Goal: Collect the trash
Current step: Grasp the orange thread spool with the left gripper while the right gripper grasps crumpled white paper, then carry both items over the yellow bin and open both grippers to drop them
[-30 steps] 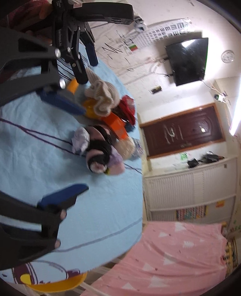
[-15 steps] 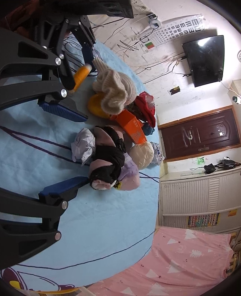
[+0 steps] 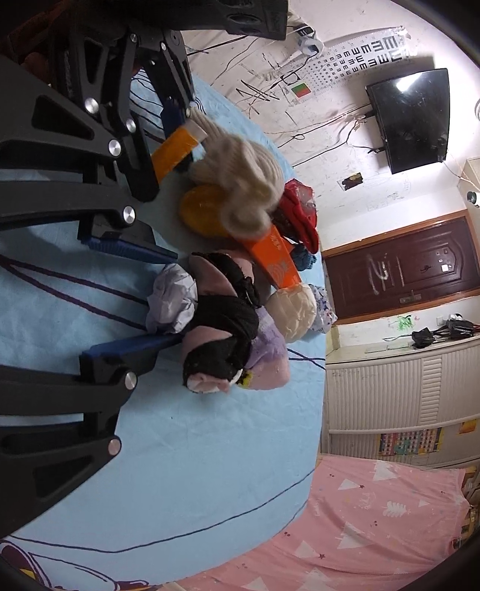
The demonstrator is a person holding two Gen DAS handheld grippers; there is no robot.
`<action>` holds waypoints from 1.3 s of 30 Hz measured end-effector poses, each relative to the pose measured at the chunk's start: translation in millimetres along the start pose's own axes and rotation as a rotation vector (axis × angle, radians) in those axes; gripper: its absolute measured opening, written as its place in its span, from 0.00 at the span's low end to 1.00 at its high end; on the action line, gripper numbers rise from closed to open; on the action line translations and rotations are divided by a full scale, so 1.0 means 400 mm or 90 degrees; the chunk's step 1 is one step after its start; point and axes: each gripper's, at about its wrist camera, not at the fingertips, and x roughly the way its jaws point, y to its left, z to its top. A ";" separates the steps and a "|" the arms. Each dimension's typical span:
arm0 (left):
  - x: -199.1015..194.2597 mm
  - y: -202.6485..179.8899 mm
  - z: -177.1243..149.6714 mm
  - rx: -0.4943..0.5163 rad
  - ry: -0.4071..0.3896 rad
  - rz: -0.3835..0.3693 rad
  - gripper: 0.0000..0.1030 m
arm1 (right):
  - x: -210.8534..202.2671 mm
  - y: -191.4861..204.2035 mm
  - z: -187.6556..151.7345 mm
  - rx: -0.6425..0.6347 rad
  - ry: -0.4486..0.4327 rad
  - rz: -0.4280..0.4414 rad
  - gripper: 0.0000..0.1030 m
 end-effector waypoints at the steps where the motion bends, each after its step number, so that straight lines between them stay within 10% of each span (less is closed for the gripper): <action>1: 0.006 -0.006 0.005 0.000 -0.002 0.001 0.39 | -0.001 0.000 -0.001 -0.001 -0.002 0.000 0.29; 5: 0.014 -0.010 0.009 -0.007 0.007 -0.017 0.16 | -0.009 -0.002 -0.004 0.003 -0.012 0.005 0.29; 19: -0.059 -0.101 0.034 0.044 -0.023 -0.029 0.16 | -0.113 -0.043 0.010 0.024 -0.081 0.018 0.29; 39: 0.018 -0.383 0.234 0.132 -0.012 -0.131 0.16 | -0.338 -0.363 0.015 0.166 -0.223 -0.152 0.29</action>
